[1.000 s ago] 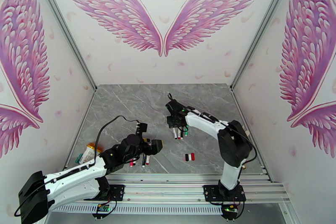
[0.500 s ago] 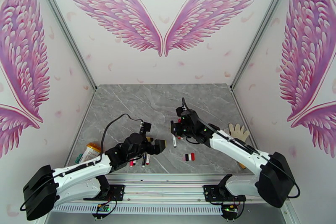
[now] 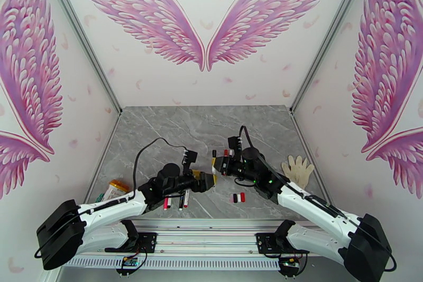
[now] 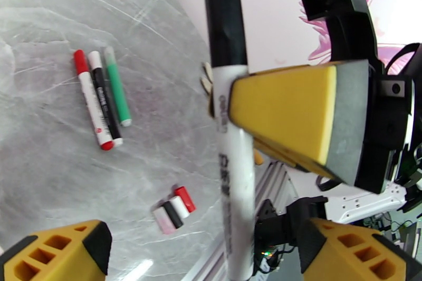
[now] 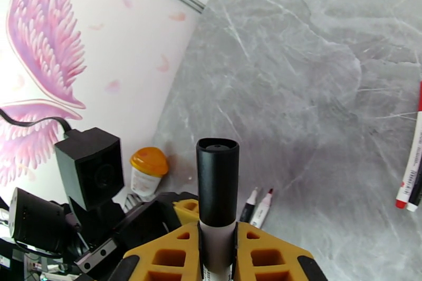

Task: Open the pen caps

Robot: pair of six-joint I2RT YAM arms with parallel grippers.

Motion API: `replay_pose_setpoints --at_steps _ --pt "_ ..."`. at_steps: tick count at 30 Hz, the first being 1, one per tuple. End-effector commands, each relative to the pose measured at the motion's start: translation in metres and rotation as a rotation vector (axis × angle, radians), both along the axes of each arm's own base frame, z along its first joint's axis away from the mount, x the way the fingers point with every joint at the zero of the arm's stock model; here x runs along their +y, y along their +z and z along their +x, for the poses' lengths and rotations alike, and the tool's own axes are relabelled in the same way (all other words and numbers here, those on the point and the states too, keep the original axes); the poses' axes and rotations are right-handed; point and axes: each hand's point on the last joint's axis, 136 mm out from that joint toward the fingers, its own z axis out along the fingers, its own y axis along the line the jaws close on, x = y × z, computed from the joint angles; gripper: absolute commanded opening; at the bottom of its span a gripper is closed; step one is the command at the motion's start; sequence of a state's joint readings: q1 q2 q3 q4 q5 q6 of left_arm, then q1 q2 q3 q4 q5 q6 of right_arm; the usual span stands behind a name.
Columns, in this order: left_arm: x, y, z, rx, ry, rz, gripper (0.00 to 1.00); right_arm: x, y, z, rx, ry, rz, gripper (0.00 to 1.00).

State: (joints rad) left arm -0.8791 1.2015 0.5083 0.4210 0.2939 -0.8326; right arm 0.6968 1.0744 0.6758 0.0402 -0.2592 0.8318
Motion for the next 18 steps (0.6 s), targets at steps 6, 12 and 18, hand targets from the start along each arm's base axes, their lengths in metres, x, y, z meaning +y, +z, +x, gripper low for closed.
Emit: replay_pose_setpoints --at_steps 6,12,18 --pt "-0.0153 0.0282 0.0031 0.002 -0.04 -0.124 0.62 0.006 0.0236 -0.0074 -0.04 -0.019 0.143 0.17" --pt "-0.0162 0.031 0.006 -0.008 -0.031 -0.131 0.44 0.0052 0.0235 -0.0098 -0.046 -0.033 0.158 0.17" --pt "-0.016 0.0266 0.0059 -0.005 -0.032 -0.112 0.29 0.0056 0.0206 -0.0101 -0.041 -0.04 0.159 0.17"
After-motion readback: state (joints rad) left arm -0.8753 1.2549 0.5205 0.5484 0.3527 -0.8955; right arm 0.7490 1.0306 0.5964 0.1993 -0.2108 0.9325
